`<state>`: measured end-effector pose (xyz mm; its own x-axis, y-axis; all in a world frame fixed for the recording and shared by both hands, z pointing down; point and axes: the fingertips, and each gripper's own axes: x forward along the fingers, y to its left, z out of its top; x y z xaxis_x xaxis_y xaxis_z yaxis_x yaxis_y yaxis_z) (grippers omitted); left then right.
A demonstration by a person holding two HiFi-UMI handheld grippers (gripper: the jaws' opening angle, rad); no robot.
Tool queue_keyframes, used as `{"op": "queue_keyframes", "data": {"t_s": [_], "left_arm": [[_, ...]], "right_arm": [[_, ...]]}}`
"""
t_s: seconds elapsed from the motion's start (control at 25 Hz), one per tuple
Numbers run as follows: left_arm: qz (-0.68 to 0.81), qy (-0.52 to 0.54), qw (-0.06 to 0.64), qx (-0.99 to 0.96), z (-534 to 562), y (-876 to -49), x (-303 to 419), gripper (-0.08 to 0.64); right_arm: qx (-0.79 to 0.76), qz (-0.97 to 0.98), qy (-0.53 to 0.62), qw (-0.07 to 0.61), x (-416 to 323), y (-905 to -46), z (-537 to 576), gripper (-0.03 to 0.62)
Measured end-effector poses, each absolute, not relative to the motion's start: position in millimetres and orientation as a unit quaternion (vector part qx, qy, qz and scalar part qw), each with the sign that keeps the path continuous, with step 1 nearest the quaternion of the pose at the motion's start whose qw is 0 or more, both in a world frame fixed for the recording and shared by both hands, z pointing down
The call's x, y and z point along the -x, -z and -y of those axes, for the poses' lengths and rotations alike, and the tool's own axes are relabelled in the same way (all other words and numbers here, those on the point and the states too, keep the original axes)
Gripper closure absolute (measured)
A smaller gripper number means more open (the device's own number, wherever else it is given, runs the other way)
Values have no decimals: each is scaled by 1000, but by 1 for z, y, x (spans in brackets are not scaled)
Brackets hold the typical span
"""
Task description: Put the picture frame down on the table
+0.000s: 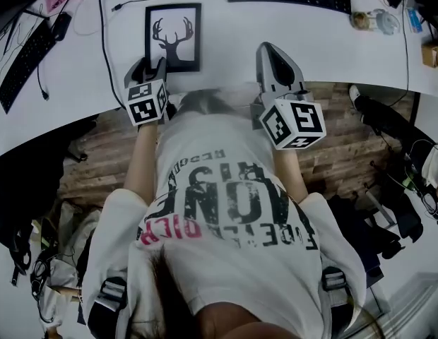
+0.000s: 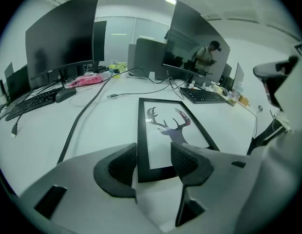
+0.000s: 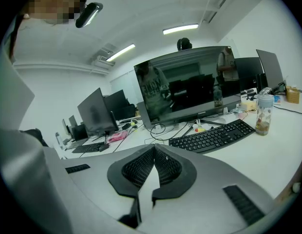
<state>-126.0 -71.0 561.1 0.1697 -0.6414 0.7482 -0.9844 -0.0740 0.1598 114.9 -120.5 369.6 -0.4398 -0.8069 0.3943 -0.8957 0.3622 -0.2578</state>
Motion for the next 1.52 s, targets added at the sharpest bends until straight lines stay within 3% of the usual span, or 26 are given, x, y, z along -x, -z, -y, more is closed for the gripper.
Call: {"op": "queue_keyframes", "data": {"t_s": [0.4, 1.04, 1.52], "left_arm": [[600, -227, 326, -694, 81, -542, 130, 364], [611, -191, 310, -703, 100, -516, 129, 555], [618, -144, 279, -721, 118, -472, 131, 557]], "right_arm": [[-547, 805, -214, 90, -138, -363, 129, 592], [-569, 798, -162, 113, -161, -354, 143, 592], [-584, 789, -142, 124, -170, -350, 152, 592]]}}
